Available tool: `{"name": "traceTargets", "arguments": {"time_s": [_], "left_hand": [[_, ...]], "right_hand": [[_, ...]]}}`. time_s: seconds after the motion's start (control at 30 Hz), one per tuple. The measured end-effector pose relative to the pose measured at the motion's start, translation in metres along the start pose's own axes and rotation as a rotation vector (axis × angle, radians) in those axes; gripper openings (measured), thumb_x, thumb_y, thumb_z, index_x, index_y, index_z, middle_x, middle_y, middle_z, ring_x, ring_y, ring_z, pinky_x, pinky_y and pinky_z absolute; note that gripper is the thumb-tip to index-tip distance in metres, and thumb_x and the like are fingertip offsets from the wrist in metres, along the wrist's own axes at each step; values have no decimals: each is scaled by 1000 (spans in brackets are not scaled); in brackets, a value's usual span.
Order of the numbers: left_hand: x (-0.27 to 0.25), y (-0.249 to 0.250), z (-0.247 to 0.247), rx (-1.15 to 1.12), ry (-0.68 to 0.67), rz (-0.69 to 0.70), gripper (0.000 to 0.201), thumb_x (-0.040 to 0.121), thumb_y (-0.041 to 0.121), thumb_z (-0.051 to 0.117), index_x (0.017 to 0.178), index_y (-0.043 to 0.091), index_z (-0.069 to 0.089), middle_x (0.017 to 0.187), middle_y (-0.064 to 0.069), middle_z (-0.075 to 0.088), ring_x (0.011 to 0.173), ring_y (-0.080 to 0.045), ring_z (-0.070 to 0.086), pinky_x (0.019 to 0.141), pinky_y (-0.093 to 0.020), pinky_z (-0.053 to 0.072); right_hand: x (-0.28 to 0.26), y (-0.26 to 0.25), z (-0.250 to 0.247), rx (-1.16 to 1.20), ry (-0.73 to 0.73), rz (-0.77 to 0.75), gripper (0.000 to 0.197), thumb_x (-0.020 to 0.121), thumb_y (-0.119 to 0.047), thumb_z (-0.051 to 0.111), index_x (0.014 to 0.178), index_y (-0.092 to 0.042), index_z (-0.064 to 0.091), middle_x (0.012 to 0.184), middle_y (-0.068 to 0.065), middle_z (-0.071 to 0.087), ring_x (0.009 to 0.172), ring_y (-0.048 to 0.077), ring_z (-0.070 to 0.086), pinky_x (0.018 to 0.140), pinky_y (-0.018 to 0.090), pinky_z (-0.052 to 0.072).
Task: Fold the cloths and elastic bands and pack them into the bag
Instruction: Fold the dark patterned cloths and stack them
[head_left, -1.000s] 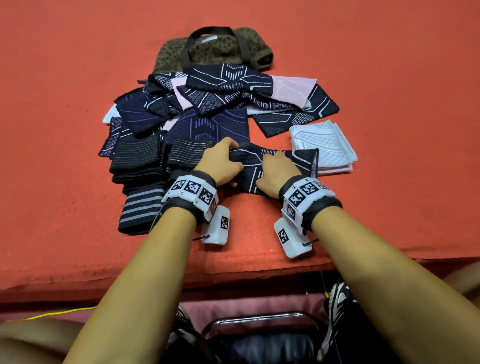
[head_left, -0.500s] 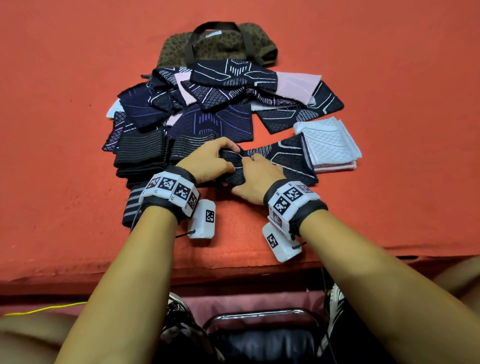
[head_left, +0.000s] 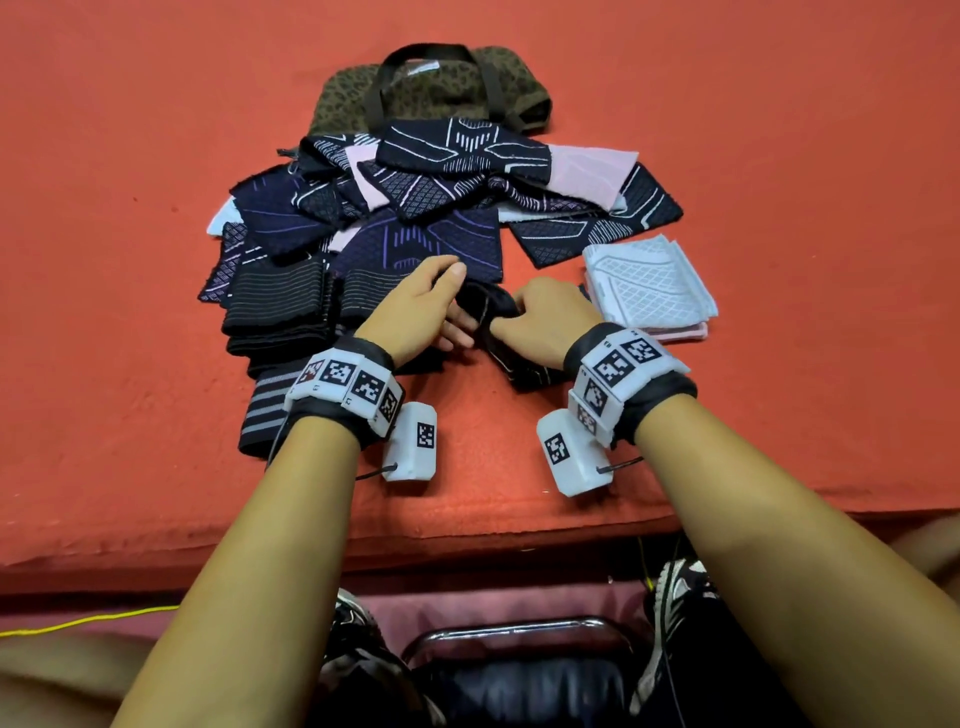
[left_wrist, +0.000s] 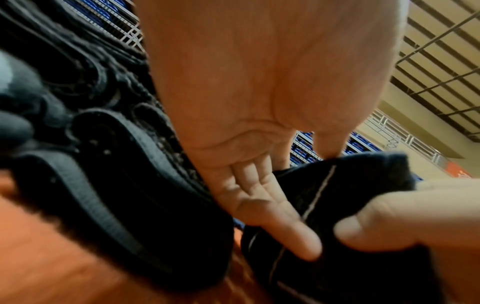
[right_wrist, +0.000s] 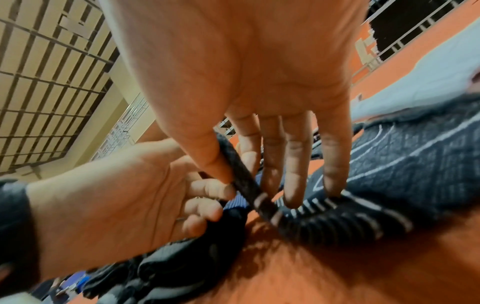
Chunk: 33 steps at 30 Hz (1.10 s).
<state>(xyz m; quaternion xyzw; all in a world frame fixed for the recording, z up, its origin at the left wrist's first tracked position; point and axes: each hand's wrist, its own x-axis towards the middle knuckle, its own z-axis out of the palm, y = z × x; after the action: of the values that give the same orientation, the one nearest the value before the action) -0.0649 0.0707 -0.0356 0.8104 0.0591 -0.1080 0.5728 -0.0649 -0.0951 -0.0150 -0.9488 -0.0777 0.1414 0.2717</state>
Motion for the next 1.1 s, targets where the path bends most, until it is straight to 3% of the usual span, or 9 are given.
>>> {"name": "traceTargets", "arguments": {"time_s": [0.13, 0.27, 0.37, 0.47, 0.57, 0.7, 0.83, 0.93, 1.1], "left_hand": [[11, -11, 6, 103, 17, -19, 69, 103, 19, 46, 157, 22, 4, 90, -9, 72, 70, -26, 73, 62, -31, 53], [14, -6, 15, 423, -32, 47, 54, 97, 24, 57, 148, 19, 38, 84, -2, 74, 75, -20, 71, 79, -32, 53], [14, -2, 23, 521, -57, 105, 47, 94, 25, 61, 140, 23, 51, 79, 1, 70, 75, -20, 65, 83, -30, 50], [16, -3, 28, 604, -54, 145, 49, 91, 29, 66, 138, 29, 53, 86, -1, 69, 82, -15, 61, 81, -26, 45], [18, -5, 34, 601, -64, 145, 54, 86, 32, 71, 137, 32, 53, 102, -9, 65, 92, -20, 59, 84, -26, 46], [13, -1, 43, 512, -72, 123, 60, 87, 23, 72, 143, 23, 48, 103, -4, 65, 77, -17, 62, 75, -22, 50], [11, 1, 49, 579, -74, 125, 65, 88, 23, 71, 147, 20, 42, 117, -2, 62, 92, -21, 65, 93, -32, 51], [12, 0, 50, 568, -95, 112, 66, 89, 22, 70, 149, 17, 42, 119, -11, 66, 95, -26, 67, 95, -36, 51], [18, -8, 55, 597, -118, 53, 69, 86, 26, 70, 149, 20, 42, 118, -18, 65, 111, -36, 60, 101, -44, 48]], "right_hand": [[1, 18, -11, -92, -53, 103, 28, 81, -34, 68, 73, -12, 53, 84, 9, 59, 79, 29, 58, 63, 28, 40], [5, 28, -19, -82, 11, 137, 28, 79, -35, 71, 87, -11, 58, 90, 9, 58, 85, 29, 58, 62, 27, 37], [6, 29, -24, -86, 69, 141, 26, 86, -33, 60, 77, -11, 52, 89, 12, 56, 81, 30, 54, 65, 29, 35], [3, 33, -25, -195, 79, 170, 26, 89, -28, 54, 73, -8, 47, 98, 15, 62, 85, 34, 57, 66, 32, 39], [-3, 37, -27, -305, 53, 211, 16, 90, -24, 54, 97, -10, 56, 112, 15, 63, 101, 35, 60, 77, 35, 47], [-10, 42, -30, -379, 23, 261, 16, 90, -18, 53, 103, -11, 58, 116, 14, 62, 106, 34, 60, 82, 37, 48], [-10, 46, -29, -398, 37, 298, 11, 89, -21, 57, 98, -14, 57, 114, 11, 64, 104, 32, 61, 73, 34, 41], [-9, 47, -28, -422, 90, 317, 26, 89, -28, 60, 111, -13, 62, 115, 9, 64, 108, 31, 61, 74, 34, 38], [-7, 45, -31, -431, 143, 316, 28, 92, -26, 58, 117, -13, 61, 117, 8, 63, 110, 30, 60, 74, 35, 36]]}}
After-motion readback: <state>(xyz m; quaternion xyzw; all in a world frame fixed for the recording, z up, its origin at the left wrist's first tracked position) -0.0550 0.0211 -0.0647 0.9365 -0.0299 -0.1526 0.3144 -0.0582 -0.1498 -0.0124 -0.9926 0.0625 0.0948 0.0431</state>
